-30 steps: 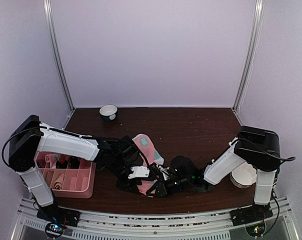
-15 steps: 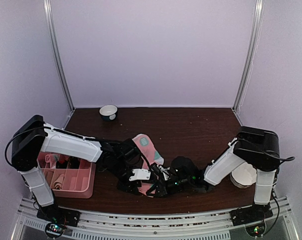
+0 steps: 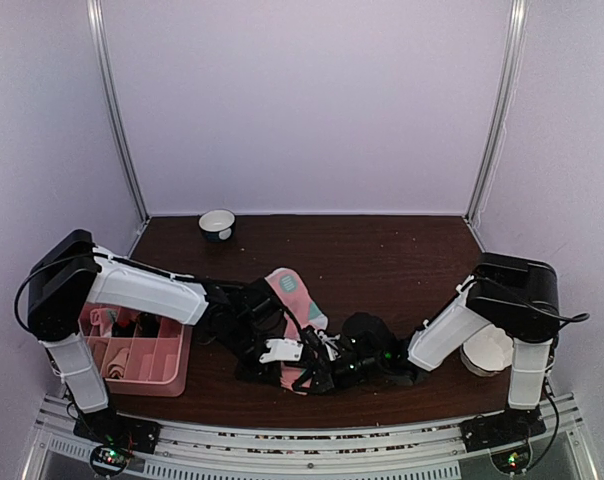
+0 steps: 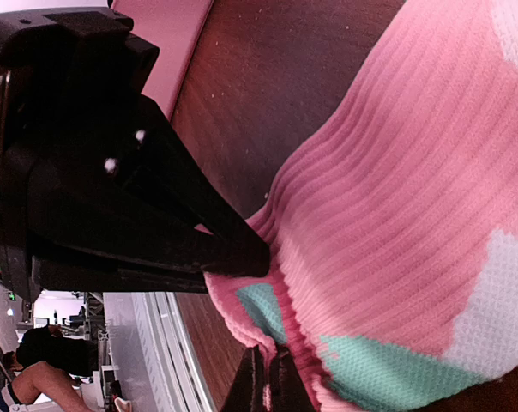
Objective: Roll the socks
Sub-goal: Roll the sock.
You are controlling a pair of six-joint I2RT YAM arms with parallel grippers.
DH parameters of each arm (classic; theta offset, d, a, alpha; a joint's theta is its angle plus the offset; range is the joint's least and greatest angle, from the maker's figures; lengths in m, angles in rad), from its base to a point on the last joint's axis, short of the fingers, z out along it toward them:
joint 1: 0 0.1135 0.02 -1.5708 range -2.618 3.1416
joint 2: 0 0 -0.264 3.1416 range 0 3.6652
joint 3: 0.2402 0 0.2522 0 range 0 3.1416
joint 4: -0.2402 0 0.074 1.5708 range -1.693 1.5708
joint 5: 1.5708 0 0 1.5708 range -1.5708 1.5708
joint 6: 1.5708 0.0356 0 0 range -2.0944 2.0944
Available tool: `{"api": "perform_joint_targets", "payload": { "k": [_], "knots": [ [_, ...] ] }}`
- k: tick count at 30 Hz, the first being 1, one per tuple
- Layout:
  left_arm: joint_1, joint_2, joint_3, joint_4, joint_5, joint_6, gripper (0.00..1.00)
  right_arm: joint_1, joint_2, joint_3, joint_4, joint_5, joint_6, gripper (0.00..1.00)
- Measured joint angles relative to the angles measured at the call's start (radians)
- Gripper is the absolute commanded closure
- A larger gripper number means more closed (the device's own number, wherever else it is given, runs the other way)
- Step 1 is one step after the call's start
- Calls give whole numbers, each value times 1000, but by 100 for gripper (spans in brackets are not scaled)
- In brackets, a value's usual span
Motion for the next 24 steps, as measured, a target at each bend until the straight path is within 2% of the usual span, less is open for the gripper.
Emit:
{"api": "perform_joint_targets", "payload": {
  "k": [3,8,11,15,21,22,23,24],
  "knots": [
    [19,8,16,-17,36,-18,100,0,-13,-11,-1,17,-14,90],
    [111,87,92,-79,159,-50,100,0,-84,-69,-1,74,-59,77],
    [155,148,143,-137,241,-58,100,0,-110,-100,-1,97,-80,75],
    [159,192,193,-199,290,-66,100,0,-124,-136,4,132,-105,74],
    [158,248,270,-308,331,-68,100,7,-297,-253,-40,275,-175,72],
    [158,254,278,-328,341,-68,100,11,-355,-270,-73,329,-194,67],
    [158,260,285,-344,348,-68,100,26,-414,-280,-108,387,-215,54],
    [158,269,293,-367,361,-67,100,41,-473,-285,-145,454,-237,12]
  ]
}}
